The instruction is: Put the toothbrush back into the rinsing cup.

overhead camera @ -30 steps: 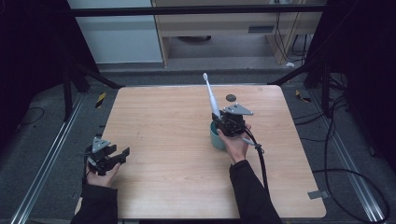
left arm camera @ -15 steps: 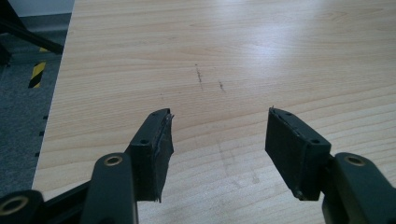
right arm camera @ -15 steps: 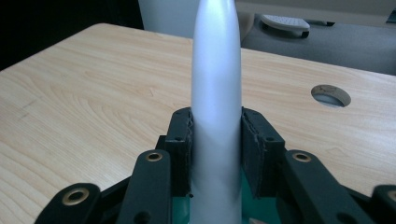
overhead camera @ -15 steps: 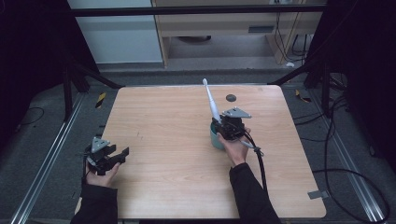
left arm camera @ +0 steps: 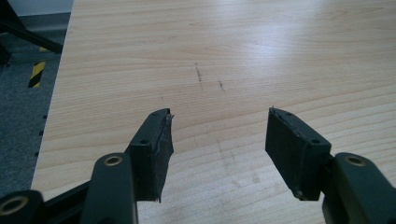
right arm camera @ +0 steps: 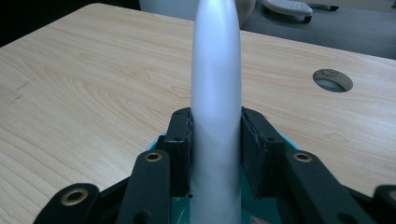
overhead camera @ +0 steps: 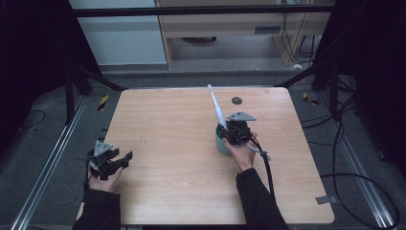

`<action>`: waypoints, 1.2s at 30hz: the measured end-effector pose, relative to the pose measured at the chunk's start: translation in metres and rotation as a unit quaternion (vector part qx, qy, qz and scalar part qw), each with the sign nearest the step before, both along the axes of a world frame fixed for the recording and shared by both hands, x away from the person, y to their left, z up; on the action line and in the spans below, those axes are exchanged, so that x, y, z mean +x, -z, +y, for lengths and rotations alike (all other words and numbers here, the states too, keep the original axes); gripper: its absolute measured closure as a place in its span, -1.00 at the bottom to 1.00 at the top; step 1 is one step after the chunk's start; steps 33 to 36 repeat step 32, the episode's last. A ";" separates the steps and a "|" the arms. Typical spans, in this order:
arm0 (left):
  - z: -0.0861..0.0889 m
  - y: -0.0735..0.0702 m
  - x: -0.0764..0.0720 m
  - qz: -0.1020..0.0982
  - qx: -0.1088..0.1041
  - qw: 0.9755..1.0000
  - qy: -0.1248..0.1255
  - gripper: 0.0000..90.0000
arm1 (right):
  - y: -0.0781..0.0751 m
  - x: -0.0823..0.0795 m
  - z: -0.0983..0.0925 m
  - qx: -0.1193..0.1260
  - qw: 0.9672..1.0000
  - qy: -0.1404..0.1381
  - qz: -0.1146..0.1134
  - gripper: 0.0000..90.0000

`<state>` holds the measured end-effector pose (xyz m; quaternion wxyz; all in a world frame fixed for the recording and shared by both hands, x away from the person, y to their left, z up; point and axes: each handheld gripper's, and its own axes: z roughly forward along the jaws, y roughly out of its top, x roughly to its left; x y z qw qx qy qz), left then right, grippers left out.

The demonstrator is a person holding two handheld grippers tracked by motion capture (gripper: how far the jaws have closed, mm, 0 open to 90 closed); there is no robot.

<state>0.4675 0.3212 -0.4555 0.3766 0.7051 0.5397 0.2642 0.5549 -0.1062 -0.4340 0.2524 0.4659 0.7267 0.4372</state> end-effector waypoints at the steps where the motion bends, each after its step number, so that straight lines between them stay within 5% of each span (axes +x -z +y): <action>1: 0.000 0.000 0.000 0.000 0.000 1.000 0.000 -0.10 | -0.001 0.001 -0.002 0.001 1.000 -0.001 0.002 0.45; 9: 0.000 0.000 0.000 0.001 0.000 1.000 0.000 -0.10 | -0.003 -0.003 -0.003 0.004 1.000 -0.007 0.006 0.40; 19: -0.002 -0.001 -0.001 0.000 -0.005 1.000 0.015 -0.11 | -0.030 -0.036 -0.019 0.013 0.999 -0.026 -0.044 -0.35; 24: -0.002 0.000 -0.001 0.004 -0.010 1.000 0.025 -0.09 | -0.028 -0.051 -0.031 0.018 0.999 -0.026 -0.036 -0.48; 31: -0.001 0.001 -0.001 0.011 -0.013 0.999 0.028 -0.06 | -0.014 -0.077 -0.073 -0.012 1.000 0.002 -0.014 -0.64; 36: -0.001 0.001 -0.001 0.011 -0.013 0.999 0.028 -0.05 | -0.014 -0.077 -0.073 -0.012 1.000 0.002 -0.014 -0.64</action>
